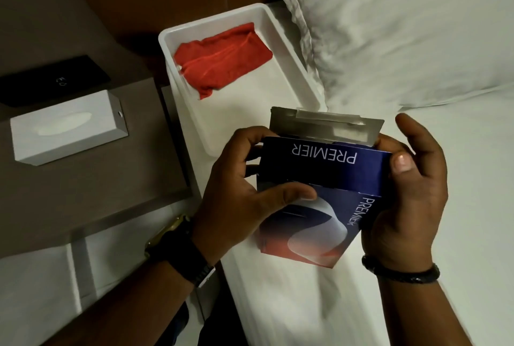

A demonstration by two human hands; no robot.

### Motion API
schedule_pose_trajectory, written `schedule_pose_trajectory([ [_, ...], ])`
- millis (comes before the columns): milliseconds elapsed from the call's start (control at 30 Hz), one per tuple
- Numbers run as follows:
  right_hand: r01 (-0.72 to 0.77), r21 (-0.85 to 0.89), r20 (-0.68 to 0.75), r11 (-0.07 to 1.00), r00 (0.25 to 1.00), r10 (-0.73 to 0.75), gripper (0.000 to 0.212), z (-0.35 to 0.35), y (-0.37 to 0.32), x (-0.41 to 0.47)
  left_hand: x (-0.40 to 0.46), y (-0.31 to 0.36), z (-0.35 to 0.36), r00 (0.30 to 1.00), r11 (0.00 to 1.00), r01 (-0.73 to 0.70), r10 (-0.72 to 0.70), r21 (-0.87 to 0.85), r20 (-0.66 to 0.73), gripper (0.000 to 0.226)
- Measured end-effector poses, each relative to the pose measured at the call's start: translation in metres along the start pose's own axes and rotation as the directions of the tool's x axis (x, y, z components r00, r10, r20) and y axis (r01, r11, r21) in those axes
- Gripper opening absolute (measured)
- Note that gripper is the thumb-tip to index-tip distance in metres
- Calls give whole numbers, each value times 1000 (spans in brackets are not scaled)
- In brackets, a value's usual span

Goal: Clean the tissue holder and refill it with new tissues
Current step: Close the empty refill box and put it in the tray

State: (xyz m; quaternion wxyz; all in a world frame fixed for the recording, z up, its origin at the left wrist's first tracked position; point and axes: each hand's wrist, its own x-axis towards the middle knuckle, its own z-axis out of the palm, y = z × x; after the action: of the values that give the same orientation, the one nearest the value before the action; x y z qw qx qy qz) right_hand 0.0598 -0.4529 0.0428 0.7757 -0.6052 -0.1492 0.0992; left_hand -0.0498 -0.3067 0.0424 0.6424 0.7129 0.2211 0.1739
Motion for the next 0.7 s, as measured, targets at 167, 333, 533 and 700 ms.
schedule_pose_trajectory([
  [167, 75, -116, 38, 990, 997, -71, 43, 6, 2, 0, -7, 2, 4, 991, 990, -111, 117, 85, -65, 67],
  [333, 149, -221, 145, 964, 982, -119, 49, 2, 6, -3, -8, 2, 7, 986, 993, -109, 114, 44, -120, 65],
  [533, 118, -305, 51, 945, 993, -108, 19, 0, 10, -7, -4, -2, 10, 994, 998, -69, 69, 5, -81, 48],
  [700, 28, -83, -76, 996, 996, -34, 29, 4, 8, -9, 5, -4, 18, 986, 984, 109, -124, -139, -107, 33],
])
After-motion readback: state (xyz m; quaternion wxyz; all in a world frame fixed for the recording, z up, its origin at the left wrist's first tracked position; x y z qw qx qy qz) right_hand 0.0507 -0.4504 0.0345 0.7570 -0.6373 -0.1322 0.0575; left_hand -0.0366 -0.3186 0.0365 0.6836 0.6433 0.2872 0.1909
